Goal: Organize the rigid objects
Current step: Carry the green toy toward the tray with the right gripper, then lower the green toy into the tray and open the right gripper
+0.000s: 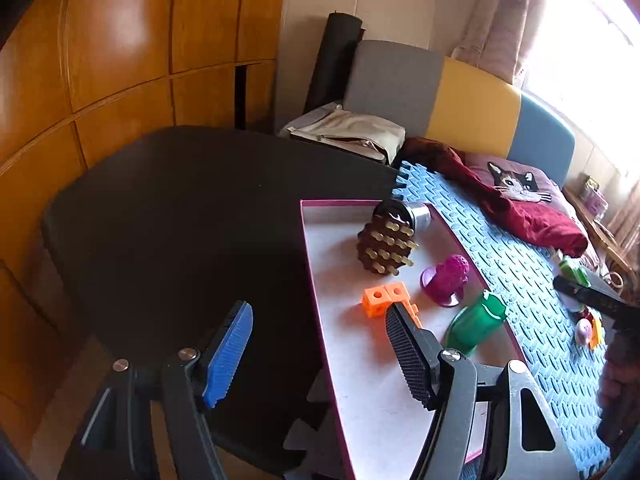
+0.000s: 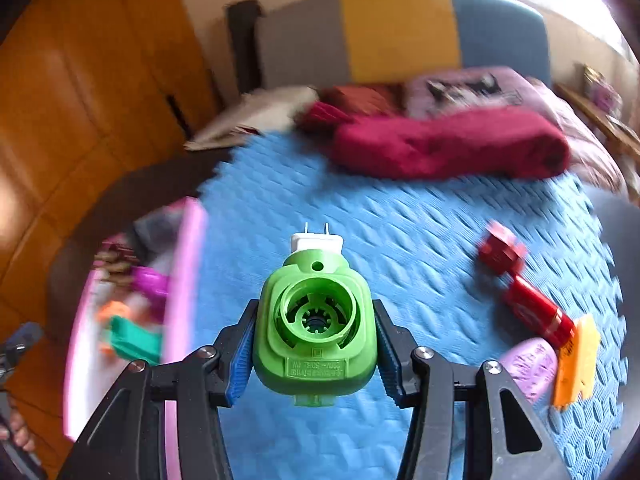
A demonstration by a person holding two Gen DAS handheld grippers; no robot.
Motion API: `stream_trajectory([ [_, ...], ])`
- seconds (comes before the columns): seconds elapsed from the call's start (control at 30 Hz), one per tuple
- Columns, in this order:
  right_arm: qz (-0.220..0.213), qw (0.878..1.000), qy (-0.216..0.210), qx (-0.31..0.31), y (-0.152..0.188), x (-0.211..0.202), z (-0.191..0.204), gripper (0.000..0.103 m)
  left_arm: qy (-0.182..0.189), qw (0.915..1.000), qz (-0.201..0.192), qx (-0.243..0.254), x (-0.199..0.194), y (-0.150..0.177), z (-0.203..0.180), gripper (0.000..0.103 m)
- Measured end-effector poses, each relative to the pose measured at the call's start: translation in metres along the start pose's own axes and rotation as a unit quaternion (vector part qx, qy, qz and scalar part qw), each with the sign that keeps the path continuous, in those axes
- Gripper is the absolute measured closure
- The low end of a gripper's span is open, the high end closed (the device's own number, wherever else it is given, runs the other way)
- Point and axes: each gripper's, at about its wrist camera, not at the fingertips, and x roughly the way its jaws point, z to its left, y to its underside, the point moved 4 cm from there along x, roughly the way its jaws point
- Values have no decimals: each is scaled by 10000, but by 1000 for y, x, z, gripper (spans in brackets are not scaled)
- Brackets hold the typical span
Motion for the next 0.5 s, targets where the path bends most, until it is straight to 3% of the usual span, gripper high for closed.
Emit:
stream_trajectory([
  [0.23, -217, 9935, -797, -785, -9, -13, 98, 51, -38, 9999, -32, -104, -1, -1, 8, 33],
  [0.5, 256, 9854, -1138, -1237, -5, 35, 171, 50, -84, 9997, 6, -217, 0, 1, 19, 33],
])
